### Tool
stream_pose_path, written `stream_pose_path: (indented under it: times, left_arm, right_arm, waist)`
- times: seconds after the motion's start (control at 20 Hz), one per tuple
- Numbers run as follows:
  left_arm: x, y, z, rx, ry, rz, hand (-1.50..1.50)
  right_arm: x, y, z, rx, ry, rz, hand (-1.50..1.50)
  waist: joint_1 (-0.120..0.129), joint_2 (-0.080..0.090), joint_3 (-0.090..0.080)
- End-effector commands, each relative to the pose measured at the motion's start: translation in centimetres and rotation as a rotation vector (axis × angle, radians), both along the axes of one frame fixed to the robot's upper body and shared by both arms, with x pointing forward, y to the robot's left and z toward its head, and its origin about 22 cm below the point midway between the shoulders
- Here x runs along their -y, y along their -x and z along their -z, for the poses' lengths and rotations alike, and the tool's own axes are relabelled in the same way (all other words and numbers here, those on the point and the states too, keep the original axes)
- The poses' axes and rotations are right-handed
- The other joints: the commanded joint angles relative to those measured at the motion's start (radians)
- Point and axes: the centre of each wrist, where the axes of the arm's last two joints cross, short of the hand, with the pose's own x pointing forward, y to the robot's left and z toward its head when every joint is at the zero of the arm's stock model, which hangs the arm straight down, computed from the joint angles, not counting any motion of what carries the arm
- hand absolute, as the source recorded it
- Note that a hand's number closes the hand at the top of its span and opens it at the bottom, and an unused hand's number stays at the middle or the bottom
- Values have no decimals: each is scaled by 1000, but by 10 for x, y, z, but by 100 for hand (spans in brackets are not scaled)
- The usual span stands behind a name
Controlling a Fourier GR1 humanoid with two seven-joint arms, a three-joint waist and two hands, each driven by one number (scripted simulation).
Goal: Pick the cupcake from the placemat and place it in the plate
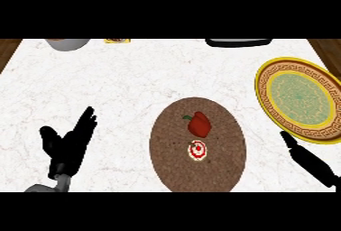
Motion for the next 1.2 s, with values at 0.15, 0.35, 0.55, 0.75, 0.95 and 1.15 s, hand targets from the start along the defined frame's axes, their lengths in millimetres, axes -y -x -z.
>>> stream_pose_path:
  times: [0.15, 0.35, 0.55, 0.75, 0.95, 1.15]
  left_arm:
    - [13, 10, 15, -65, 18, 26, 0]
    - [12, 4, 13, -59, -2, 62, 0]
    - [15, 9, 22, -72, 8, 73, 0]
    - [27, -7, 15, -57, 16, 65, 0]
    - [28, 8, 21, -78, 14, 93, 0]
    - [15, 8, 15, -65, 14, 65, 0]
  right_arm:
    - [-12, 54, -13, -330, 140, -72, -150]
    - [-23, 64, -30, -526, 210, -131, -150]
    - [-39, 66, -55, -638, 264, -113, -150]
    - [-73, 53, -57, -729, 262, -113, -150]
    - [-105, 30, -61, -757, 272, -99, -150]
    - [-126, 25, -47, -824, 299, -75, -150]
  waist:
    - [29, 15, -7]
    - [48, 21, -6]
    - [67, 23, -6]
    - [76, 23, -3]
    - [82, 20, -1]
    - [70, 16, 0]
